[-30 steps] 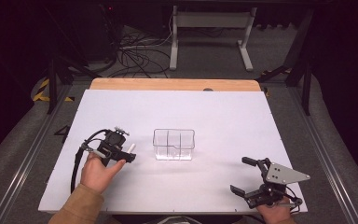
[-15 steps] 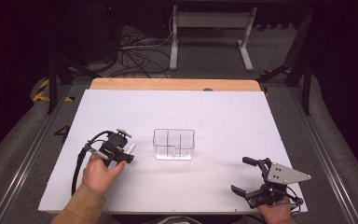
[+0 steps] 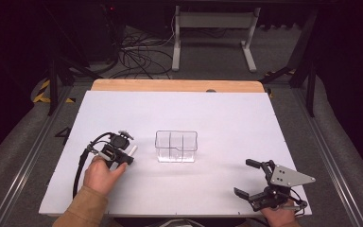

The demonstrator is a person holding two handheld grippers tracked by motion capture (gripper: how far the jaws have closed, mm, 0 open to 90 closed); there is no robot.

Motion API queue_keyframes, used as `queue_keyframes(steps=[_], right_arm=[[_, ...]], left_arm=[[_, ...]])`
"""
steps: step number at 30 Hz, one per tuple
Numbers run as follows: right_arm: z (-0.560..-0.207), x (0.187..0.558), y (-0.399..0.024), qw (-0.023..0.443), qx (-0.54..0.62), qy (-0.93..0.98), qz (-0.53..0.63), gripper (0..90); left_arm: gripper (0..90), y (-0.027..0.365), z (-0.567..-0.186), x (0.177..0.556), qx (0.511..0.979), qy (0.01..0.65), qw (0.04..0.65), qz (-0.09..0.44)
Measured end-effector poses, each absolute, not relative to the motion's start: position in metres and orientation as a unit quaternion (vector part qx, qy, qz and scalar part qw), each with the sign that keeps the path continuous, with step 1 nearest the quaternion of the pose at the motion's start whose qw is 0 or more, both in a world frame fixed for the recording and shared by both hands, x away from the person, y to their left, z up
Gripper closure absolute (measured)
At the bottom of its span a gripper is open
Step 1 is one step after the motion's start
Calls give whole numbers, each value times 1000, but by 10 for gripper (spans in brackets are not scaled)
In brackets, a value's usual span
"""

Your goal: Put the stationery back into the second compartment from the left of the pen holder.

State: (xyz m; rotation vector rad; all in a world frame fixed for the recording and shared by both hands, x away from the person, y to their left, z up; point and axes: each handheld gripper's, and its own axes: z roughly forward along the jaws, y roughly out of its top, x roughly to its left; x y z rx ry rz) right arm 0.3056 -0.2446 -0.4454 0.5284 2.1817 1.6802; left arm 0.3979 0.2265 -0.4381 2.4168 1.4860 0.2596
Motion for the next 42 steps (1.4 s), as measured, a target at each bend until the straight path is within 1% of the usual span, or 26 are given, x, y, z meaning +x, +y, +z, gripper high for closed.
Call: queue_keyframes(steps=[5, 12, 29, 35, 42], right_arm=[[-446, 306, -244, 166, 186, 767, 592, 10], [-445, 306, -244, 168, 183, 769, 589, 11], [-446, 306, -244, 167, 185, 769, 588, 13], [-446, 306, -244, 166, 186, 768, 590, 13], [-446, 306, -244, 168, 185, 768, 590, 13]], left_arm=[[694, 226, -439, 399, 841, 513, 147, 92], [780, 228, -439, 400, 839, 516, 148, 91], [789, 230, -438, 401, 842, 511, 151, 86], [789, 231, -432, 399, 839, 507, 176, 86], [790, 236, -417, 392, 831, 493, 230, 114]])
